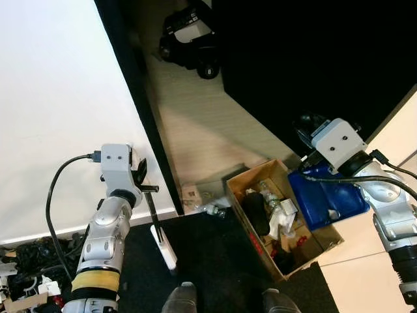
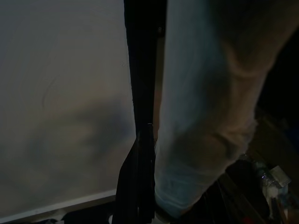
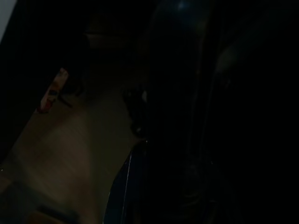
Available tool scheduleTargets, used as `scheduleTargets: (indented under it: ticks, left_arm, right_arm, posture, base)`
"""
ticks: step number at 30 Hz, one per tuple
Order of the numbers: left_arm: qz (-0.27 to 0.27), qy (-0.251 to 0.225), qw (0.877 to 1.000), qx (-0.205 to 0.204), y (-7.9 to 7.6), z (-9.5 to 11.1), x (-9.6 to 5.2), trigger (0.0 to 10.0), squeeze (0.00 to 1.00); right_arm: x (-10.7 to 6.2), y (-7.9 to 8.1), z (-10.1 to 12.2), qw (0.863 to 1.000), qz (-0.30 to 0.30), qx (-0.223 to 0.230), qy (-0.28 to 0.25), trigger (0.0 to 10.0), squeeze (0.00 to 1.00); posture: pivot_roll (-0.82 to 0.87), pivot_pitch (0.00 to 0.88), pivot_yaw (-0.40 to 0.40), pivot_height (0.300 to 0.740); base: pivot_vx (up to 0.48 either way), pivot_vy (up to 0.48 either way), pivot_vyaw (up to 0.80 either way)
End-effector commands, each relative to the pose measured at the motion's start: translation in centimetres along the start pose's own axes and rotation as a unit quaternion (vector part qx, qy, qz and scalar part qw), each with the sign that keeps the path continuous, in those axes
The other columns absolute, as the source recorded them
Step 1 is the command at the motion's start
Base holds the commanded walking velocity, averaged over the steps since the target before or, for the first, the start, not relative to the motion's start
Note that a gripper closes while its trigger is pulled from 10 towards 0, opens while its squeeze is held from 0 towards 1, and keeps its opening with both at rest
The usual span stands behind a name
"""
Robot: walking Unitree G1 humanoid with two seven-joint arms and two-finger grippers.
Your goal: Sweep floor
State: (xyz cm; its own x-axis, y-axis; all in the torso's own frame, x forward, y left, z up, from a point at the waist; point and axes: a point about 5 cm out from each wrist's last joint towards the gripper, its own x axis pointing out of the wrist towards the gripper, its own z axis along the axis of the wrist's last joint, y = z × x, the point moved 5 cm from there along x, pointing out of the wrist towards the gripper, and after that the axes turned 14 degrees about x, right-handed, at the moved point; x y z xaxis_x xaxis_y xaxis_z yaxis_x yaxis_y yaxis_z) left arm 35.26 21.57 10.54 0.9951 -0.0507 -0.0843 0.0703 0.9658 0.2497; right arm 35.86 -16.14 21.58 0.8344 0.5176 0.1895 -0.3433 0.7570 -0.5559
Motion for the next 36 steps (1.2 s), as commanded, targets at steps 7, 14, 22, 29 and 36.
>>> scheduleTargets:
  ticks: [7,14,22,29,36]
  left_arm:
    - [0.005,-0.006,1.000,0.014,0.4,0.1,-0.2,10.0,0.00]
    - [0.002,-0.004,1.000,0.015,0.3,-0.1,-0.3,10.0,0.00]
    - [0.001,-0.003,1.000,0.019,0.5,-0.1,-0.2,10.0,0.00]
    - [0.001,-0.004,1.000,0.012,0.7,0.0,-0.1,10.0,0.00]
    - [0.009,-0.004,1.000,-0.004,1.2,0.1,-0.2,10.0,0.00]
  right_arm:
    - [0.2,-2.5,0.9,0.996,-0.064,0.061,-0.030,10.0,0.00]
    - [-0.4,-7.4,2.5,0.963,-0.188,0.174,-0.087,10.0,0.00]
    - [-1.2,-9.5,4.1,0.925,-0.238,0.261,-0.141,10.0,0.00]
    - [-0.4,-7.9,4.8,0.886,-0.202,0.383,-0.163,10.0,0.00]
    - [1.0,-3.7,5.5,0.885,-0.118,0.425,-0.147,10.0,0.00]
  posture:
    - [0.09,0.122,0.010,0.740]
    - [0.09,0.119,0.016,0.740]
    - [0.09,0.113,0.025,0.740]
    - [0.10,0.110,0.026,0.740]
    - [0.11,0.109,0.025,0.740]
  base:
    - [0.000,0.000,0.00]
    - [0.000,0.000,0.00]
    - [0.000,0.000,0.00]
    - [0.000,0.000,0.00]
    - [0.000,0.000,0.00]
